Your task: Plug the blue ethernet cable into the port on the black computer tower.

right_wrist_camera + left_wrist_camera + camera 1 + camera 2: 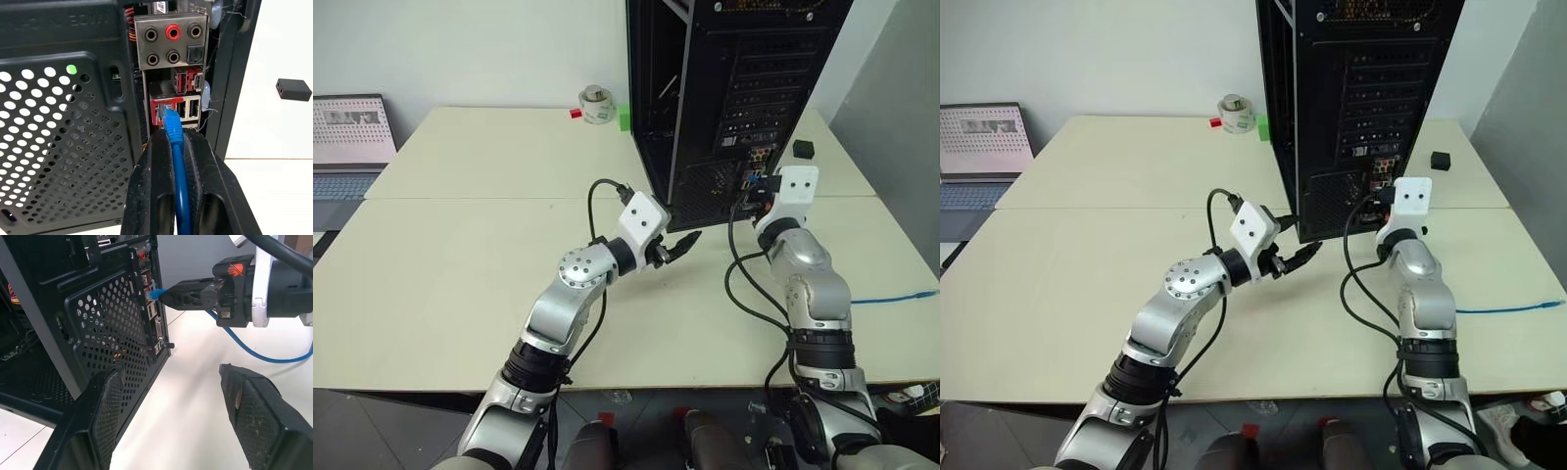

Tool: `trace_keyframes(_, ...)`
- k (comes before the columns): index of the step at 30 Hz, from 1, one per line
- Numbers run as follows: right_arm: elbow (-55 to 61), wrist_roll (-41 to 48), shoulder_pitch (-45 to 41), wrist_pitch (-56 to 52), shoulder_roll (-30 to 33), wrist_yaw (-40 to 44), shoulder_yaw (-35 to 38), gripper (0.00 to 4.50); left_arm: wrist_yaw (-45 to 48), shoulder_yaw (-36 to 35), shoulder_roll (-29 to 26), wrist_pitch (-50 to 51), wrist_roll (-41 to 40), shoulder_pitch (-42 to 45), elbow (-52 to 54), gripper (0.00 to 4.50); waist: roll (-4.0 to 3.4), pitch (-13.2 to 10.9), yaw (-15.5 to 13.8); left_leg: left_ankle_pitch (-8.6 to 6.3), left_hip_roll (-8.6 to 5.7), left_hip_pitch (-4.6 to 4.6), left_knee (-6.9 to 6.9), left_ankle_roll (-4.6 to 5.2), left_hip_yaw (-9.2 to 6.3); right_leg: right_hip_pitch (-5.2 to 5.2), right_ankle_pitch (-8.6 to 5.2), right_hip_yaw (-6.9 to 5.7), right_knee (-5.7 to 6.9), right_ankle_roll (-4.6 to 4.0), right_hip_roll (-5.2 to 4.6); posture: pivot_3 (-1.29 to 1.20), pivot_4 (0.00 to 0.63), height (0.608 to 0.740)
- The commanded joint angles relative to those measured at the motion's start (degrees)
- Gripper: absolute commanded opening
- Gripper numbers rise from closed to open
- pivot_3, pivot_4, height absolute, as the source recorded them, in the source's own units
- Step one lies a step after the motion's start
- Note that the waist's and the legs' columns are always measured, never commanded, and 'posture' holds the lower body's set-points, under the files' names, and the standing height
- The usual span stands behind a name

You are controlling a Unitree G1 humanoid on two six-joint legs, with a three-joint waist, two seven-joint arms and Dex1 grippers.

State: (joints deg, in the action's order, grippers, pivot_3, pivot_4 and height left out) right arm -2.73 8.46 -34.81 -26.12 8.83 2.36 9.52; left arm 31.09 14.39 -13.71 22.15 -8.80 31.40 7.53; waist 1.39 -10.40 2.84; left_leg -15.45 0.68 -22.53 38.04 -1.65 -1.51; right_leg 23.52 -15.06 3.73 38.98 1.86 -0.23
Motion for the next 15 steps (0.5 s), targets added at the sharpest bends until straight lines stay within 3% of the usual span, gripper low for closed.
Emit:
trace_keyframes(1,0.1,1.0,-2.8,1.7,-0.9,-1.1,1.0,0.00,0.1,-0.5,0.2,-0.4,0.0,0.1,2.8,3.25,0.00,0.0,0.0,0.00,0.00,0.00,0.00,0.00,0.00,0.00,0.00,0.00,0.00,0.00,0.00,0.00,0.150,0.740)
trace_keyframes(15,-2.4,0.1,-3.6,2.1,-1.4,0.5,-0.5,0.00,-0.1,-0.5,0.2,-0.3,0.1,0.2,2.9,3.25,-0.01,0.0,0.6,0.00,0.02,0.06,-0.01,0.00,0.05,0.00,0.00,0.06,0.02,0.01,0.03,0.00,0.150,0.740)
